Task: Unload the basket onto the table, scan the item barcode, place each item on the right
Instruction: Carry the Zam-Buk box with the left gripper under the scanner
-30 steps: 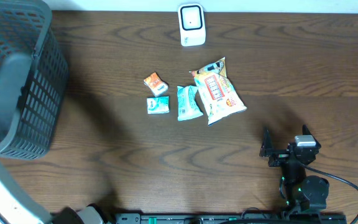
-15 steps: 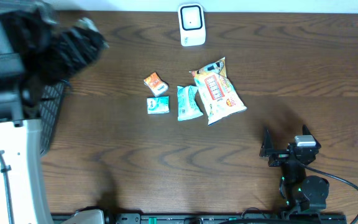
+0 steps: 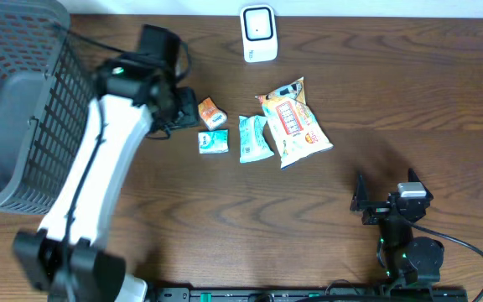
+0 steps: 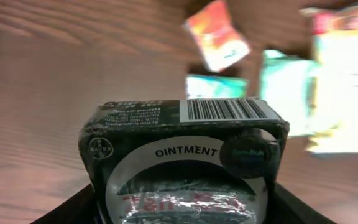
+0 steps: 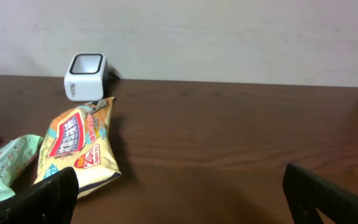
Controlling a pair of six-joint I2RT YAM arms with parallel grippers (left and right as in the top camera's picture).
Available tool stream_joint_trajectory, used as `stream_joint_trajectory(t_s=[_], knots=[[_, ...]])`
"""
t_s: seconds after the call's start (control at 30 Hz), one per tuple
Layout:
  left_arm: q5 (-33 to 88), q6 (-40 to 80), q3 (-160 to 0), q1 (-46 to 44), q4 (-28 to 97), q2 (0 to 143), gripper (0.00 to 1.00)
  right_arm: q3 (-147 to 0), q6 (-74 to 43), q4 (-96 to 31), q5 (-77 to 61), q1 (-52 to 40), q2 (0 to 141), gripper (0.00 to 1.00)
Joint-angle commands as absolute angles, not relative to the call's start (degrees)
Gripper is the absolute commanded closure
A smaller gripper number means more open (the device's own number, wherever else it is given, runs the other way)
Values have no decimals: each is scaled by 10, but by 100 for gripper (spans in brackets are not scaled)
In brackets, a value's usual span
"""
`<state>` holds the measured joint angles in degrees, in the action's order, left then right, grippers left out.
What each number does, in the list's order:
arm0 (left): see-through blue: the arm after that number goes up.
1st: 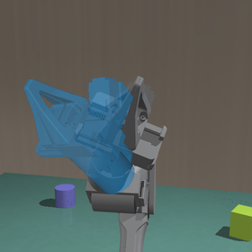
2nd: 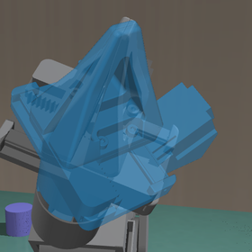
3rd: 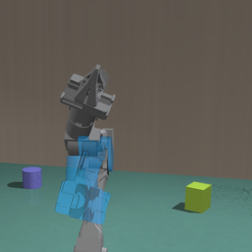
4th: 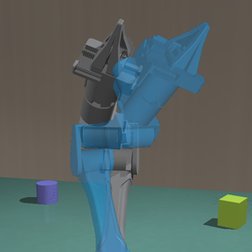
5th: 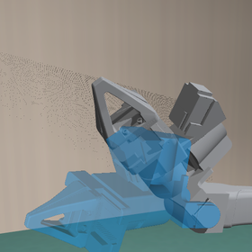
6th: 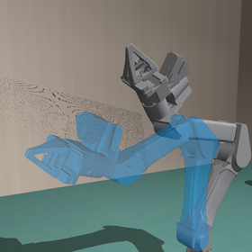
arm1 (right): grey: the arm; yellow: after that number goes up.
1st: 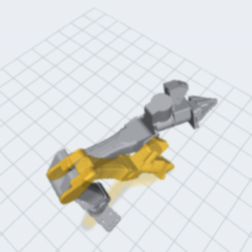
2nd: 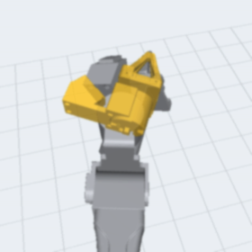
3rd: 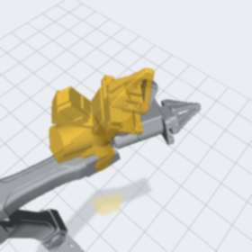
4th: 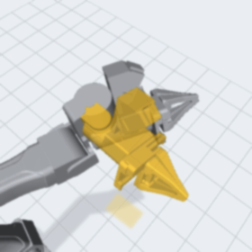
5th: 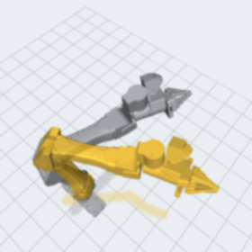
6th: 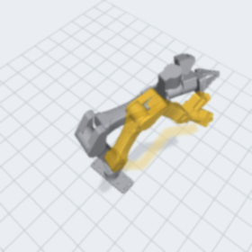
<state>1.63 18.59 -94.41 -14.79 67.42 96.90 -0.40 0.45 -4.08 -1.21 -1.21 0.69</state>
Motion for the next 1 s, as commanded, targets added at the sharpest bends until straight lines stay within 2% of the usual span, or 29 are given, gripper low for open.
stream_joint_trajectory(t_s=[0.0, 0.17, 0.63, 0.7, 0.77, 0.83, 0.97], knots=[[-84, 176, -942, -150, 661, 1009, 40, -4, -1, -44, -8, -11, 3, 1], [-88, 176, -942, -148, 629, 1075, 35, -4, -1, -44, -8, -11, 3, 1], [-86, 177, -942, -148, 583, 1196, 33, -4, -1, -44, -8, -11, 3, 1], [-85, 178, -942, -148, 576, 1197, 27, -4, -1, -44, -8, -11, 3, 1], [-81, 178, -942, -148, 572, 1197, 25, -4, -1, -44, -8, -11, 3, 1], [-81, 178, -942, -148, 570, 1197, 14, -4, -1, -44, -8, -11, 3, 1], [-82, 178, -942, -148, 568, 1197, 12, -4, -1, -44, -8, -11, 3, 1]])
